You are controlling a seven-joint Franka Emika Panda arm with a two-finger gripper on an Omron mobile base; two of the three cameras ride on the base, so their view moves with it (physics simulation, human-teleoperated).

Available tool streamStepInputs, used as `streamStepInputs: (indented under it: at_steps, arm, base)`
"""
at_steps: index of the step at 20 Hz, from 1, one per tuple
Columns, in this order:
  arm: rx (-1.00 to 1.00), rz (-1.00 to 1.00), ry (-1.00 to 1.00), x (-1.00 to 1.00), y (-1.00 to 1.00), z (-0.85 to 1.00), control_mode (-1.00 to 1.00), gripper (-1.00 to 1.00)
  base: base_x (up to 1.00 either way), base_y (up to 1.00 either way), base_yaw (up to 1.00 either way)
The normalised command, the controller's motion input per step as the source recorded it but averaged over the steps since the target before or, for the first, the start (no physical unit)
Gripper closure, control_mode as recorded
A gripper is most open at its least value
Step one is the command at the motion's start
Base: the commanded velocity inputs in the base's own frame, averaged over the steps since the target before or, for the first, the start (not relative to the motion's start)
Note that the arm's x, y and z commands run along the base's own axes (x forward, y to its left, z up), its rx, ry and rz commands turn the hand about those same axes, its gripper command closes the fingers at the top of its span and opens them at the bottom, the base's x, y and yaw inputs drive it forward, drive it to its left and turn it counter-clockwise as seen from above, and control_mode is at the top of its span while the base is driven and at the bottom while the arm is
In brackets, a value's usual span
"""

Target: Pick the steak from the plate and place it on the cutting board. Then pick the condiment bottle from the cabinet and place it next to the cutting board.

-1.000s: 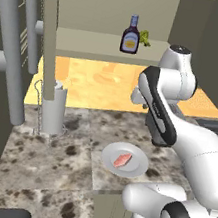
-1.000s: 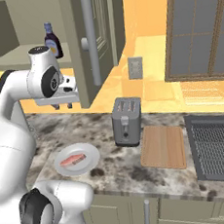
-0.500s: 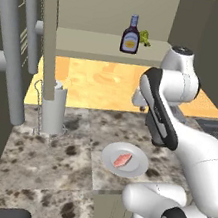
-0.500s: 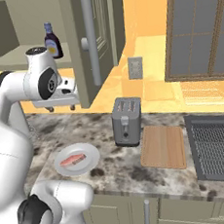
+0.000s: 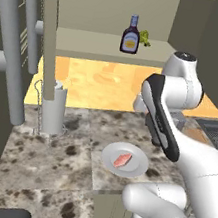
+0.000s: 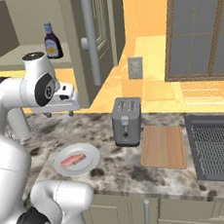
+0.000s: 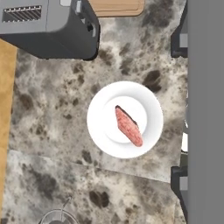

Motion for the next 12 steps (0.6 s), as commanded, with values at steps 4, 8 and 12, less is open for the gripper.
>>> streamStepInputs:
  at_steps: [4, 8, 12]
  arm:
    - [0.00, 0.00, 0.00, -0.14, 0.00, -0.19, -1.00, -1.00]
    - [0.02, 0.00, 0.00, -0.11, 0.00, -0.19, -1.00, -1.00]
    - [0.06, 0.00, 0.00, -0.06, 0.00, -0.20, -1.00, -1.00]
  base:
    - [0.00, 0.00, 0.00]
    - [0.00, 0.00, 0.00]
    - [0.00, 0.00, 0.00]
